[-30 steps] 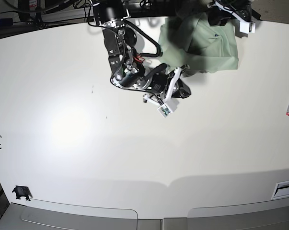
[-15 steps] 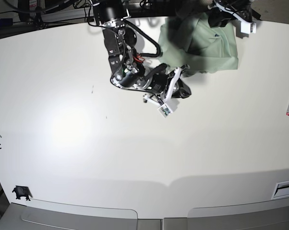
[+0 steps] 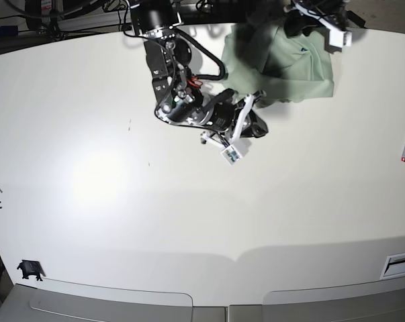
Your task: Fold the T-shirt properly
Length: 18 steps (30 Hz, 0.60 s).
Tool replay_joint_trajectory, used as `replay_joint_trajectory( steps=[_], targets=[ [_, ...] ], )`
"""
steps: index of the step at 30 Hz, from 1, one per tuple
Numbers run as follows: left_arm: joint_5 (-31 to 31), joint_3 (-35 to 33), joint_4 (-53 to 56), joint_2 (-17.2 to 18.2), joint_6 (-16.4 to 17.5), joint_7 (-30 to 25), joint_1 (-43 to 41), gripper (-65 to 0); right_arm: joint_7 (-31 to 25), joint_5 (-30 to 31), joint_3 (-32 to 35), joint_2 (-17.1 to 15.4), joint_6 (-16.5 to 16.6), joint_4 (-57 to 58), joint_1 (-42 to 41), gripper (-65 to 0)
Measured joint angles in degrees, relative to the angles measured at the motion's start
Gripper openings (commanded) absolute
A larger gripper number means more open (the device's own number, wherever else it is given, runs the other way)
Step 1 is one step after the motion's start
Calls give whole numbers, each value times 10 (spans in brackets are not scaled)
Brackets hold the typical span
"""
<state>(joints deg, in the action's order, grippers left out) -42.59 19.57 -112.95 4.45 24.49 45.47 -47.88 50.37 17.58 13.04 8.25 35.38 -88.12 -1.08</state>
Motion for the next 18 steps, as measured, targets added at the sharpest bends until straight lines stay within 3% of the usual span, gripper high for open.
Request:
replay_joint_trajectory(
  steps=[3,7,18],
  targets=[
    [0,-4,0,0,1,-4,0,-650,0,0,0,0,0,0,0,-650],
    [0,21,-9,0,0,2,0,-650,1,-1,0,0,0,0,0,-650],
    [0,151,-140,3,3,103,-2,-650,0,-1,0,0,0,0,0,-650]
  ],
)
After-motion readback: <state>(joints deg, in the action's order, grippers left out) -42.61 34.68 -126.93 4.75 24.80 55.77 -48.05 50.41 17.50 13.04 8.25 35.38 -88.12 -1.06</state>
